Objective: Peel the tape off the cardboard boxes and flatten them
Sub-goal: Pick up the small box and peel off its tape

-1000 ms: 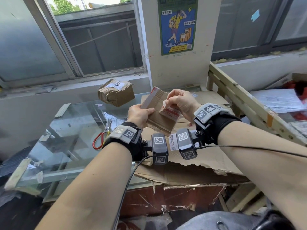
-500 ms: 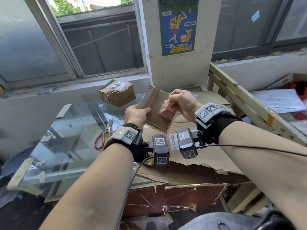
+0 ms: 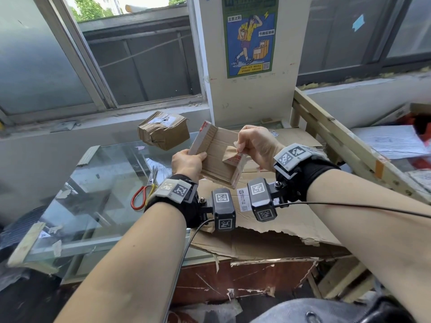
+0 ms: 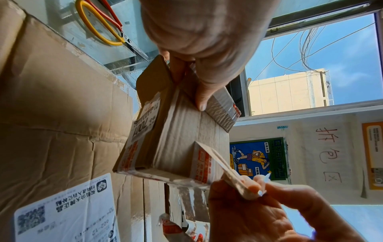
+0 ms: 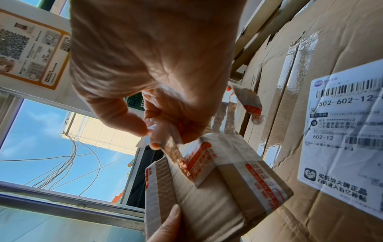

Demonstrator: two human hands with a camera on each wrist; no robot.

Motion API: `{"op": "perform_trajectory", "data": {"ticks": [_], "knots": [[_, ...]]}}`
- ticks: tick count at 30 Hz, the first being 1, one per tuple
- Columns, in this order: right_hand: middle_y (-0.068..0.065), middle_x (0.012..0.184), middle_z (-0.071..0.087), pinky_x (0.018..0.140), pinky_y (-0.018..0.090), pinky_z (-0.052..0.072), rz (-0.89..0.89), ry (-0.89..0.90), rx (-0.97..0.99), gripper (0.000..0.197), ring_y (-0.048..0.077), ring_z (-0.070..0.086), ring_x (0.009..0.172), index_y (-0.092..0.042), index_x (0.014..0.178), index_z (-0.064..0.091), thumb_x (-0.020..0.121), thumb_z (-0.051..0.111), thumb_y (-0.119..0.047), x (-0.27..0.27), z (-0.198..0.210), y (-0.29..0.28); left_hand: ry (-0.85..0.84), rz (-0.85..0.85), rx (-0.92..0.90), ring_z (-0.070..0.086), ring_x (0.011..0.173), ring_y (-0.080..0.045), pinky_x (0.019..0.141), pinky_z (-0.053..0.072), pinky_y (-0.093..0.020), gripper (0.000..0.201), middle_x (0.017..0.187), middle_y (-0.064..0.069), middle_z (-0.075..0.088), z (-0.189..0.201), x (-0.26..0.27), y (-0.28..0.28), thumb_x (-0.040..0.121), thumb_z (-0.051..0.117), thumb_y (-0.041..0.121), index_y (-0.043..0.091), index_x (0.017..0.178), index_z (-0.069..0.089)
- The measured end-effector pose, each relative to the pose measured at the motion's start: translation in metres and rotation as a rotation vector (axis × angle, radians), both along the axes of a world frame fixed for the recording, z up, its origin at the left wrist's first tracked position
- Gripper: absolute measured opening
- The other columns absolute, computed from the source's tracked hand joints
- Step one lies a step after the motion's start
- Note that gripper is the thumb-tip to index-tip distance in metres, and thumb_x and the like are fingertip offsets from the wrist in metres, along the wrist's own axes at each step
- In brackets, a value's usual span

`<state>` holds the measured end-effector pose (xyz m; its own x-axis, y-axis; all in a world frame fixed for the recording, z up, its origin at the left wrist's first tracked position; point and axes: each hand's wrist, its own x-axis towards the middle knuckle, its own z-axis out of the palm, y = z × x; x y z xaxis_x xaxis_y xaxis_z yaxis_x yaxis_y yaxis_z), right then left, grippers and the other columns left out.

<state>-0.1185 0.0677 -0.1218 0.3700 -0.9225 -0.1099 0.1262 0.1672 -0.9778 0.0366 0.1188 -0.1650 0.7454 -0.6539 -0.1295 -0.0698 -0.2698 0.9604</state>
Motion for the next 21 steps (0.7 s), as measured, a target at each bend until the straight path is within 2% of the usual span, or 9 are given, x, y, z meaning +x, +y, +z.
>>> {"op": "perform_trajectory", "data": {"ticks": [6,11,14,16,18,19,21], "knots": [[0.007,0.053,0.031,0.057,0.026,0.035,0.006,0.000,0.024,0.028,0.014,0.040,0.042,-0.011,0.056,0.036,0.070,0.034,0.012,0.001,0.002,0.001,0.024,0.046,-0.003,0.060,0.085,-0.021,0.076,0.048,-0.027,0.027,0.093,-0.004,0.065,-0.002,0.004,0.000,0.081,0.075,0.015,0.009,0.107,0.069],[0.004,0.052,0.027,0.058,0.027,0.034,-0.005,-0.028,0.049,0.026,0.017,0.031,0.047,-0.015,0.057,0.034,0.068,0.035,0.009,0.002,0.003,0.001,0.059,0.060,-0.016,0.060,0.085,-0.021,0.083,0.053,-0.032,0.031,0.094,-0.006,0.066,-0.003,0.005,-0.001,0.079,0.077,0.015,0.005,0.108,0.069],[0.004,0.056,0.035,0.060,0.031,0.043,-0.043,0.019,0.040,0.020,0.016,0.035,0.048,-0.012,0.064,0.043,0.078,0.043,0.001,0.003,0.004,0.000,0.071,0.068,-0.017,0.060,0.086,-0.022,0.083,0.053,-0.032,0.031,0.093,-0.005,0.065,-0.002,0.003,-0.002,0.080,0.076,0.015,0.005,0.109,0.069],[0.004,0.068,0.048,0.066,0.038,0.053,-0.067,0.149,-0.012,0.009,0.017,0.048,0.057,-0.014,0.082,0.052,0.082,0.052,-0.005,0.003,0.004,0.000,0.074,0.082,-0.028,0.060,0.085,-0.023,0.086,0.055,-0.036,0.031,0.089,-0.004,0.064,0.000,-0.001,-0.003,0.080,0.076,0.015,0.004,0.108,0.069],[0.007,0.093,0.056,0.071,0.043,0.059,-0.076,0.342,-0.115,0.022,0.022,0.060,0.078,-0.014,0.100,0.053,0.082,0.061,-0.008,0.002,0.004,-0.002,0.024,0.100,-0.007,0.060,0.086,-0.024,0.088,0.054,-0.038,0.029,0.088,-0.003,0.063,0.002,-0.005,-0.003,0.081,0.075,0.020,0.007,0.106,0.070],[0.008,0.100,0.056,0.071,0.043,0.059,-0.082,0.466,-0.195,0.029,0.024,0.062,0.085,-0.012,0.105,0.051,0.080,0.066,-0.011,0.001,0.005,-0.002,-0.016,0.099,0.007,0.061,0.087,-0.024,0.088,0.053,-0.036,0.026,0.089,-0.002,0.062,0.004,-0.007,-0.003,0.082,0.074,0.024,0.010,0.105,0.070],[0.008,0.098,0.054,0.074,0.039,0.053,-0.095,0.706,-0.375,0.045,0.026,0.059,0.090,-0.007,0.109,0.046,0.076,0.075,-0.021,0.002,0.007,-0.001,-0.081,0.095,0.020,0.062,0.091,-0.025,0.087,0.052,-0.034,0.020,0.091,-0.002,0.064,0.008,-0.010,-0.003,0.085,0.071,0.028,0.015,0.100,0.069]]}}
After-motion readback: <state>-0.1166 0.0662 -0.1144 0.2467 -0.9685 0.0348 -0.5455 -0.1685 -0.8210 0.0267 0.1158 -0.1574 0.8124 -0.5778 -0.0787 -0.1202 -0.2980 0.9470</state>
